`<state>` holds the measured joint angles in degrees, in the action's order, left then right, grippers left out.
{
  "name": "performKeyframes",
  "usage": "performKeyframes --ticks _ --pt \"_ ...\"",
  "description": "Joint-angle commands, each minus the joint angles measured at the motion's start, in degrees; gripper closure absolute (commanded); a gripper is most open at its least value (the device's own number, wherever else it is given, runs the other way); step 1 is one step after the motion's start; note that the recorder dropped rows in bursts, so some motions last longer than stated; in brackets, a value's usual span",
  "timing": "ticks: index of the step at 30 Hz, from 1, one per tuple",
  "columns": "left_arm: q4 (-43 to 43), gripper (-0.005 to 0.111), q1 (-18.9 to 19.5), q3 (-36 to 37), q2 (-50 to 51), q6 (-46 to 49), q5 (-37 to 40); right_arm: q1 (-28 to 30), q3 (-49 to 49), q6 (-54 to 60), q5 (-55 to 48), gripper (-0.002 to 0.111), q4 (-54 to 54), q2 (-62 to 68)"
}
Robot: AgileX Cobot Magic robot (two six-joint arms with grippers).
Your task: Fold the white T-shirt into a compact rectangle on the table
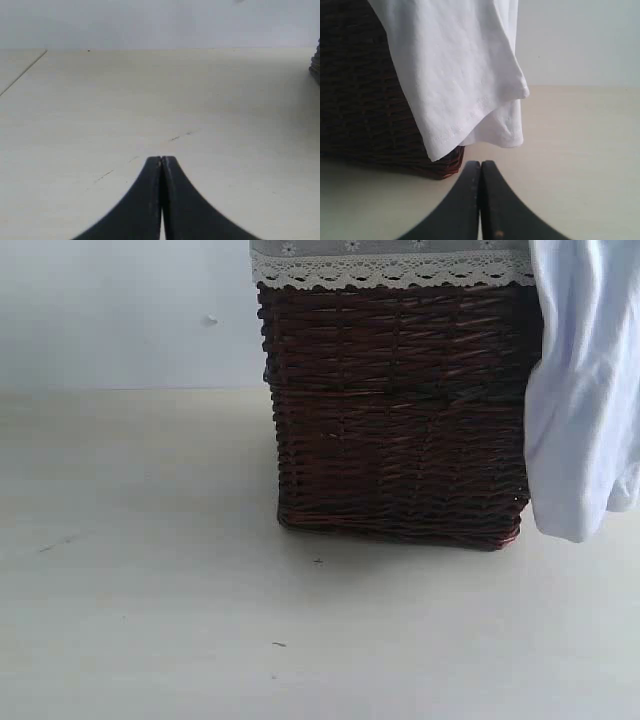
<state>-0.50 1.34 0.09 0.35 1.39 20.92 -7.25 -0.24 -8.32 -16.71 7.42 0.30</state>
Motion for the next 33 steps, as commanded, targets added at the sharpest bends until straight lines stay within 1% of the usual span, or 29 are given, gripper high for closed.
performKeyframes --ticks 1,6,8,10,11,15,16,18,19,20,22,25,28,29,30,31,33 --pt "-0.15 0.107 0.13 -0.09 -0.35 -0.03 -0.67 -0.07 0.24 0.12 0.44 0.108 0.20 -0.30" --pt "-0.15 0.107 0.13 -0.09 -0.35 -0.03 -0.67 -0.06 0.24 0.26 0.61 0.108 0.47 -0.30" --pt "-0.15 0.107 0.13 -0.09 -0.35 -0.03 -0.67 -0.06 0.24 0.26 2.05 0.108 2.65 -0.30" --pt "-0.15 0.107 0.13 -0.09 -0.35 -0.03 -0.67 -0.06 0.24 0.26 7.93 0.108 6.72 -0.30" --pt "-0.15 0.107 0.13 -0.09 -0.35 -0.03 -0.67 -0.06 0.24 0.26 13.58 0.108 9.06 -0.30" --pt "-0.15 0.107 0.13 -0.09 -0.35 -0.03 -0.67 -0.06 0.24 0.26 26.13 0.108 9.06 -0.30" --pt "-0.15 0.107 0.13 -0.09 -0.35 -0.03 -0.67 -0.06 0.24 -0.93 30.23 0.108 9.06 -0.30" --pt "-0.15 0.107 0.13 -0.09 -0.35 -0.03 -0.67 -0.06 0.24 -5.57 34.28 0.108 9.06 -0.30" --pt "-0.15 0.107 0.13 -0.09 -0.35 -0.03 -0.67 -0.06 0.24 -7.10 35.47 0.108 8.50 -0.30" --pt "-0.15 0.107 0.13 -0.09 -0.35 -0.03 -0.67 -0.06 0.24 -9.40 38.00 0.108 3.99 -0.30" --pt "-0.15 0.107 0.13 -0.09 -0.35 -0.03 -0.67 -0.06 0.24 -16.38 40.63 0.108 -0.05 -0.30" --pt "-0.15 0.107 0.13 -0.09 -0.35 -0.03 -0.67 -0.06 -3.31 -19.42 38.76 0.108 3.80 -0.30" --pt "-0.15 0.107 0.13 -0.09 -0.35 -0.03 -0.67 -0.06 -10.13 -24.99 31.93 0.106 10.04 0.60" --pt "-0.15 0.107 0.13 -0.09 -0.35 -0.03 -0.67 -0.06 -14.50 -26.91 27.73 0.099 13.85 3.46" --pt "-0.15 0.107 0.13 -0.09 -0.35 -0.03 -0.67 -0.06 -16.90 -26.93 25.74 0.094 15.46 5.13" --pt "-0.15 0.107 0.13 -0.09 -0.35 -0.03 -0.67 -0.06 -21.64 -26.93 21.34 0.083 16.93 8.47" --pt "-0.15 0.107 0.13 -0.09 -0.35 0.12 -0.67 -0.06 -27.46 -24.71 14.76 0.068 17.18 12.19"
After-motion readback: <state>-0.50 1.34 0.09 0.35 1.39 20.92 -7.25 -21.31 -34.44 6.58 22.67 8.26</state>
